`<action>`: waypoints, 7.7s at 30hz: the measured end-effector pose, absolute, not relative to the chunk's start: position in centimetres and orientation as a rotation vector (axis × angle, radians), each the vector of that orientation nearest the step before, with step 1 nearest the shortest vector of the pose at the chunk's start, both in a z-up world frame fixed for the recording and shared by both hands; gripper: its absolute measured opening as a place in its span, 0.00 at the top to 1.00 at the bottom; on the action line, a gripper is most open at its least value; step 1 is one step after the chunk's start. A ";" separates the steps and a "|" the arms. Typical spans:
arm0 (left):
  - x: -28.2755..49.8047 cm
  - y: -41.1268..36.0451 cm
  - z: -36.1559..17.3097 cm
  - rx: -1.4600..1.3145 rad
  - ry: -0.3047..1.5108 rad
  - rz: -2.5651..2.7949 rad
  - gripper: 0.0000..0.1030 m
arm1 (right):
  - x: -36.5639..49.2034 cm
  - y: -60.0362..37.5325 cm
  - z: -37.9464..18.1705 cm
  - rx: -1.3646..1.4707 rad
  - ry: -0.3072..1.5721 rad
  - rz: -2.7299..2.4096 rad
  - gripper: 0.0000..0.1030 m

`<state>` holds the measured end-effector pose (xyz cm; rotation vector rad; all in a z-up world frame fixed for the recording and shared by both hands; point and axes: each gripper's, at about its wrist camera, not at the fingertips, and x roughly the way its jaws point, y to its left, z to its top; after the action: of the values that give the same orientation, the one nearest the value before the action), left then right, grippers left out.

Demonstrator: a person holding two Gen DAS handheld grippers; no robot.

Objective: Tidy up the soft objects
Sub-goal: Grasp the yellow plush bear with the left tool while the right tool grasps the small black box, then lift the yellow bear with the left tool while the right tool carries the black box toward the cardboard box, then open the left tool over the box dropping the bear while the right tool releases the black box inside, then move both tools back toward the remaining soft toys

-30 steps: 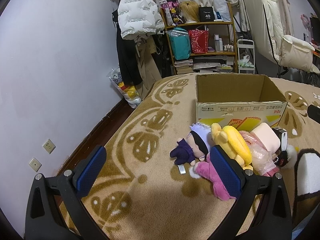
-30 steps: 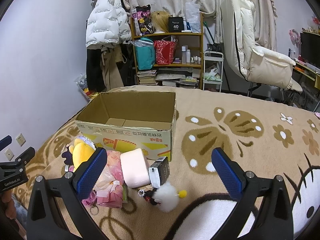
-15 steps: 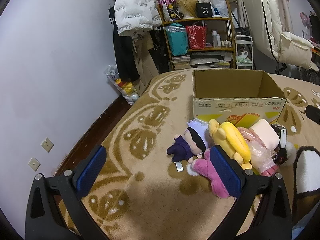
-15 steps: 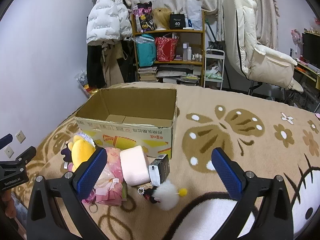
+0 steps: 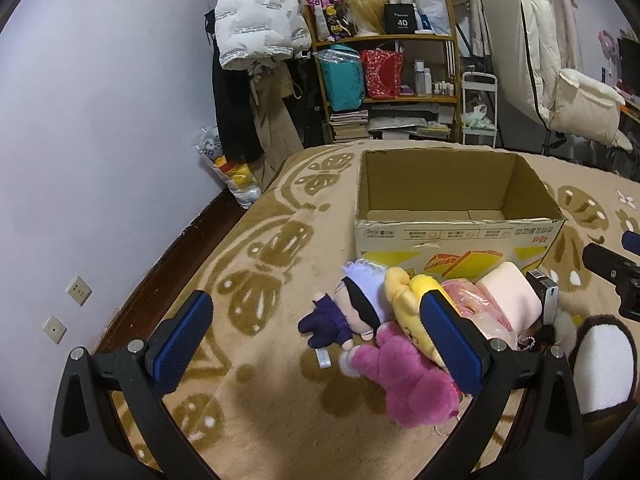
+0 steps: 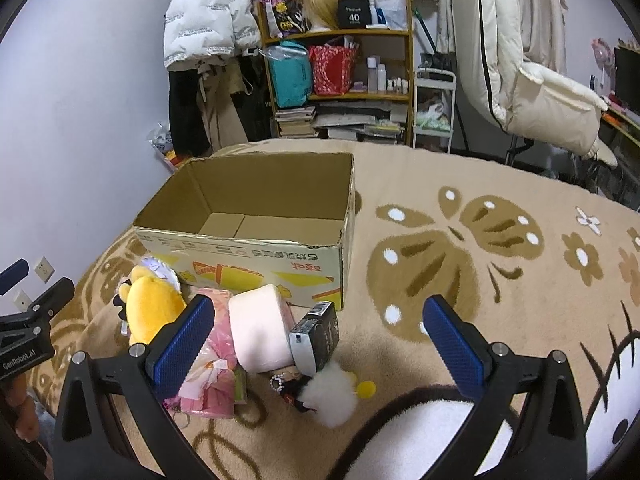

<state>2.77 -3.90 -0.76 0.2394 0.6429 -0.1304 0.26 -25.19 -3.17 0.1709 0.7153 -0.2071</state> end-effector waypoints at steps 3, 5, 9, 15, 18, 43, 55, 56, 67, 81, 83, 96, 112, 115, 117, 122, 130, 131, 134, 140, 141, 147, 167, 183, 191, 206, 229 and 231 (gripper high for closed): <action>3.2 -4.7 -0.6 0.239 0.639 -0.142 0.01 | 0.9 -25.7 -3.4 0.186 0.734 -0.200 0.00; 3.5 -5.4 -0.7 0.245 0.639 -0.144 0.01 | 1.1 -26.0 -3.6 0.190 0.741 -0.199 0.00; 4.5 -6.5 -1.4 0.251 0.658 -0.160 0.01 | 1.8 -26.1 -3.9 0.176 0.762 -0.200 0.00; 6.2 -8.1 -3.1 0.268 0.711 -0.180 0.01 | 3.2 -26.8 -4.6 0.142 0.791 -0.197 0.00; 6.8 -8.8 -3.8 0.265 0.732 -0.193 0.01 | 3.9 -27.3 -5.2 0.147 0.809 -0.197 0.00; 8.6 -11.5 -8.9 0.282 0.917 -0.277 0.26 | 6.3 -27.8 -10.4 0.150 0.980 -0.126 0.16; 7.3 -11.4 -7.5 0.264 0.864 -0.280 0.49 | 6.6 -27.6 -10.8 0.159 1.001 -0.096 0.63; 7.3 -11.2 -7.3 0.261 0.858 -0.272 0.49 | 6.6 -27.6 -10.8 0.162 1.003 -0.086 0.66; 6.8 -8.4 -5.7 0.243 0.806 -0.171 0.49 | 6.3 -27.9 -10.4 0.198 1.000 -0.070 0.75; 5.3 -5.2 -3.7 0.214 0.745 -0.121 0.49 | 4.2 -26.5 -6.5 0.131 0.871 -0.109 0.77; 5.0 -4.9 -3.4 0.212 0.736 -0.119 0.49 | 3.7 -26.3 -5.8 0.131 0.851 -0.114 0.77; 3.2 -3.5 -0.7 0.198 0.643 -0.121 0.49 | 1.0 -23.6 -1.6 0.053 0.692 -0.144 0.78; 4.5 -4.3 1.9 0.184 0.560 -0.144 0.49 | 1.8 -23.6 1.1 0.016 0.592 -0.202 0.78; 5.3 -4.6 2.5 0.181 0.537 -0.151 0.49 | 2.4 -23.4 1.2 -0.003 0.584 -0.211 0.78; 6.0 -5.0 2.8 0.180 0.521 -0.155 0.49 | 2.8 -23.4 1.2 -0.006 0.581 -0.213 0.78; 7.6 -6.1 3.0 0.197 0.499 -0.170 0.49 | 4.2 -23.3 1.0 -0.009 0.577 -0.222 0.78; 10.0 -8.6 3.3 0.268 0.440 -0.182 0.49 | 6.6 -23.6 0.7 -0.006 0.563 -0.223 0.78; 10.3 -8.9 3.3 0.268 0.437 -0.186 0.49 | 6.9 -23.6 0.7 -0.007 0.561 -0.223 0.78; 11.5 -9.4 3.4 0.267 0.430 -0.192 0.49 | 7.9 -23.9 0.7 -0.007 0.555 -0.219 0.78; 13.5 -9.4 3.1 0.220 0.461 -0.218 0.49 | 9.7 -23.9 0.7 -0.032 0.533 -0.209 0.78; 13.7 -9.6 3.0 0.224 0.483 -0.215 0.49 | 9.8 -24.0 0.7 -0.030 0.530 -0.204 0.78; 14.2 -10.7 1.8 0.248 0.501 -0.248 0.49 | 11.1 -24.5 0.1 -0.007 0.533 -0.177 0.78; 15.7 -11.5 -1.9 0.164 0.630 -0.374 0.48 | 12.4 -26.8 -3.4 0.095 0.638 -0.149 0.78; 15.0 -11.4 -1.0 0.151 0.575 -0.382 0.21 | 12.4 -27.4 -3.9 0.151 0.673 -0.131 0.77; 14.3 -10.7 -0.6 0.221 0.589 -0.311 0.08 | 11.9 -27.0 -3.5 0.139 0.677 -0.130 0.33; 10.4 -7.3 1.9 0.182 0.640 -0.212 0.03 | 7.3 -26.6 -0.5 0.174 0.650 -0.163 0.01; 4.2 -4.1 0.5 0.184 0.712 -0.130 0.03 | 0.7 -25.6 -0.9 0.206 0.730 -0.149 0.01; 4.1 -3.9 0.2 0.175 0.724 -0.125 0.03 | 0.5 -25.7 -1.3 0.211 0.742 -0.154 0.01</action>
<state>4.10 -3.90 0.15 0.1748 0.7241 -0.1248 0.50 -25.74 -1.31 0.2105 0.7416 -0.1536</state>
